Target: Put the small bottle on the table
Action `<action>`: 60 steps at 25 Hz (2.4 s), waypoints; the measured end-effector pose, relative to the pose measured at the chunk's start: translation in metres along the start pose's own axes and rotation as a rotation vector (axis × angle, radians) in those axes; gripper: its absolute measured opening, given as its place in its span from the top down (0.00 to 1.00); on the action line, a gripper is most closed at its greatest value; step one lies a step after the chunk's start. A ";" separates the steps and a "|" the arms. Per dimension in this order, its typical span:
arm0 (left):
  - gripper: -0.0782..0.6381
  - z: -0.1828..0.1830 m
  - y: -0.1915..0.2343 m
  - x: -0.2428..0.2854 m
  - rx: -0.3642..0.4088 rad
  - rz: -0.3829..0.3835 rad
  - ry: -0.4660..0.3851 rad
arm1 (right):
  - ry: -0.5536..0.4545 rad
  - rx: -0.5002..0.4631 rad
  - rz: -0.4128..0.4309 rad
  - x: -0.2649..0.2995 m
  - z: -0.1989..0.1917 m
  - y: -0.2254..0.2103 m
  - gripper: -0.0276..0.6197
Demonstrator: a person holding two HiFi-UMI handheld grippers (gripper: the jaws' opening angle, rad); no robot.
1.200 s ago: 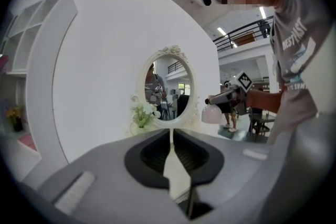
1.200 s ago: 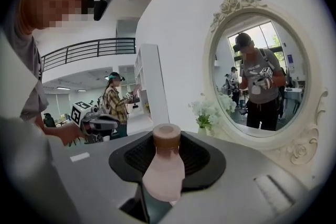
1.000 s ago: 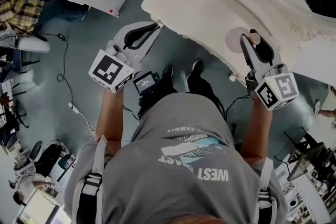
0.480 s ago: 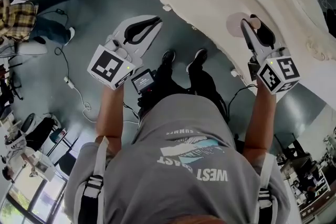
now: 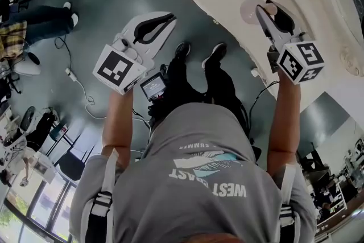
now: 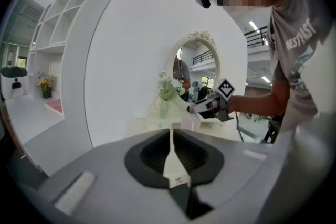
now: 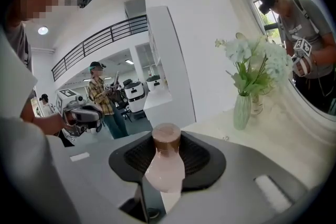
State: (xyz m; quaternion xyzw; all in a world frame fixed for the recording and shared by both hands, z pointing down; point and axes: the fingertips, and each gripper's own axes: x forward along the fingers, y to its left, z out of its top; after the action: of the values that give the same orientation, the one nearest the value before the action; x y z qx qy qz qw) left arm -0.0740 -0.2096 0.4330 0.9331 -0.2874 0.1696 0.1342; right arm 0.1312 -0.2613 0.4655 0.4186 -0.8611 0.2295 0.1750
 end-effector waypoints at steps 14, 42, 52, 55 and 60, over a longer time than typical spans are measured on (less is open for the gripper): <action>0.86 -0.037 0.016 0.013 -0.024 0.015 -0.003 | 0.111 -0.008 0.053 0.070 -0.048 -0.021 0.74; 0.86 -0.072 0.023 0.027 -0.079 0.020 0.018 | 0.238 0.000 0.113 0.152 -0.105 -0.041 0.73; 0.86 -0.061 0.017 0.026 -0.066 0.013 0.006 | 0.262 -0.054 0.136 0.153 -0.103 -0.030 0.71; 0.86 -0.056 0.014 0.024 -0.054 0.014 0.003 | 0.269 -0.060 0.139 0.151 -0.108 -0.027 0.71; 0.86 -0.047 0.014 0.019 -0.035 0.015 0.001 | 0.282 -0.071 0.143 0.153 -0.112 -0.021 0.68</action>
State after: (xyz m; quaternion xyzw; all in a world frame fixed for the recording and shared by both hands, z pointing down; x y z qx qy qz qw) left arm -0.0787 -0.2134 0.4854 0.9284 -0.2971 0.1659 0.1494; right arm 0.0698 -0.3101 0.6394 0.3136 -0.8630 0.2675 0.2921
